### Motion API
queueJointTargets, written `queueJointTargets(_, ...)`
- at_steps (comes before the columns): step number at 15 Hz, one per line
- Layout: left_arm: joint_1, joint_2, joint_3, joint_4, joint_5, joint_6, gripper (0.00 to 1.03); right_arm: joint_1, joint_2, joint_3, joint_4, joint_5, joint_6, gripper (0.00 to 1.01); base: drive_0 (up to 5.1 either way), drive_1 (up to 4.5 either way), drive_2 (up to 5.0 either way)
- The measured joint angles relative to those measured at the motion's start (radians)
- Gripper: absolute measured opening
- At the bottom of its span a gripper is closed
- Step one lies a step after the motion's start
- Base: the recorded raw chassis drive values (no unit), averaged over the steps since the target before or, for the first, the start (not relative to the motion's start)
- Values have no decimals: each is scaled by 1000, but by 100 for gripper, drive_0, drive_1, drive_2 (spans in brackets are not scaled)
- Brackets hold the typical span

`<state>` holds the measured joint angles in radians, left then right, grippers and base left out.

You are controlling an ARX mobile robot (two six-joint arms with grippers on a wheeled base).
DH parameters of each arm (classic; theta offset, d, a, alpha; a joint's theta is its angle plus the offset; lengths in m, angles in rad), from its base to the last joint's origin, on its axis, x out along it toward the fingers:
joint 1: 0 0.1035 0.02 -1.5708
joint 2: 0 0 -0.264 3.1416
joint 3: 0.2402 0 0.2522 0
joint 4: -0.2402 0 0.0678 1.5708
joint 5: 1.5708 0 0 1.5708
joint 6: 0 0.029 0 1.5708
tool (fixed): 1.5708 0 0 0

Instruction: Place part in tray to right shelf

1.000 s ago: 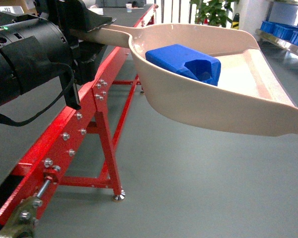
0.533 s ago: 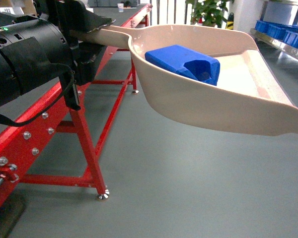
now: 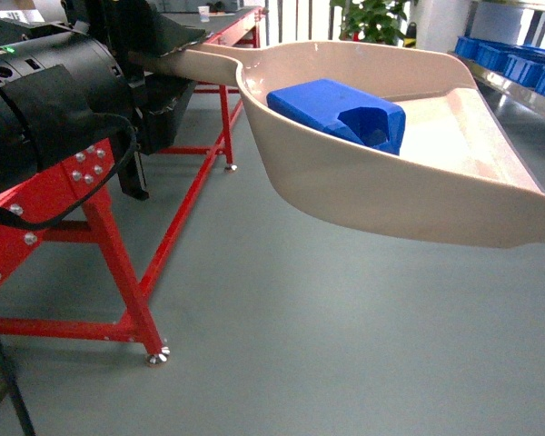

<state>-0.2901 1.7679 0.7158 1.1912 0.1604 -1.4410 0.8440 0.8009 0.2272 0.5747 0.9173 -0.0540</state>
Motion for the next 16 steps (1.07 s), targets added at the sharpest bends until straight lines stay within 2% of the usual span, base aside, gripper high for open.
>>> queueJointTargets(2,0,0,0,-2,0,0,16,0,0,0,-2,0,0,98,502,-234,-234)
queueJointTargets(16,2,0,0,-4,0,0,16,0,-5,2,-1,4,0,98,-3,419,-426)
